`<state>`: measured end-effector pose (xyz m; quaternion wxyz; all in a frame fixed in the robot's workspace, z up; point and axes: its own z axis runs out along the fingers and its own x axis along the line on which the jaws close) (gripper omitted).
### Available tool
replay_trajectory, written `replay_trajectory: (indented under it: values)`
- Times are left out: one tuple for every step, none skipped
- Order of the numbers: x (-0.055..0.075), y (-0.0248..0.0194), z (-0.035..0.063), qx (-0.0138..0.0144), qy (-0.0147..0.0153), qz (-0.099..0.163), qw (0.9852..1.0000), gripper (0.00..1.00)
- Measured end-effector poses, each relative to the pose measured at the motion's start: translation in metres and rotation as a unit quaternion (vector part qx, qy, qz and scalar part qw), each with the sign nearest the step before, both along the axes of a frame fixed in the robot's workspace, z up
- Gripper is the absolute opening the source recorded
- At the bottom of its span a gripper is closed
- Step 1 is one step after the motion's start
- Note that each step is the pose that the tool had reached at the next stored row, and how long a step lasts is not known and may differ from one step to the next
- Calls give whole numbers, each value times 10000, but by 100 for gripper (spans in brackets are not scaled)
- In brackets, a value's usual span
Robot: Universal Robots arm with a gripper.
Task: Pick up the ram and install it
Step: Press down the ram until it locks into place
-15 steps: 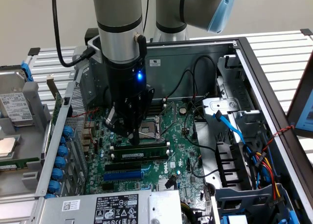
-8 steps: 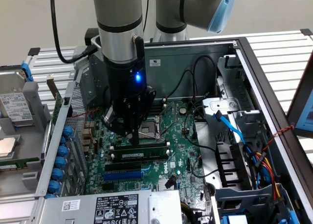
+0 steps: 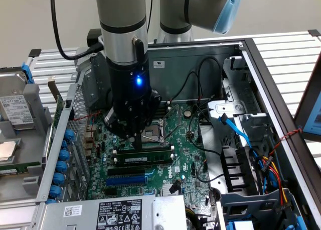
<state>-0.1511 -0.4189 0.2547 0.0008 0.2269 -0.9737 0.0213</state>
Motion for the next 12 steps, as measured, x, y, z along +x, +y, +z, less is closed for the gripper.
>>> replay_trajectory:
  values:
    - [0,0,0,0,0,-80,10000,10]
    - [0,0,0,0,0,-159,9999,10]
    - [0,0,0,0,0,-245,9997,10]
    - [0,0,0,0,0,-324,9995,10]
    - [0,0,0,0,0,-397,9992,10]
    - [0,0,0,0,0,-483,9988,10]
    - [0,0,0,0,0,-560,9984,10]
    - [0,0,0,0,0,-641,9979,10]
    - [0,0,0,0,0,-719,9974,10]
    - [0,0,0,0,0,-798,9968,10]
    - [0,0,0,0,0,-879,9961,10]
    - [0,0,0,0,0,-957,9954,10]
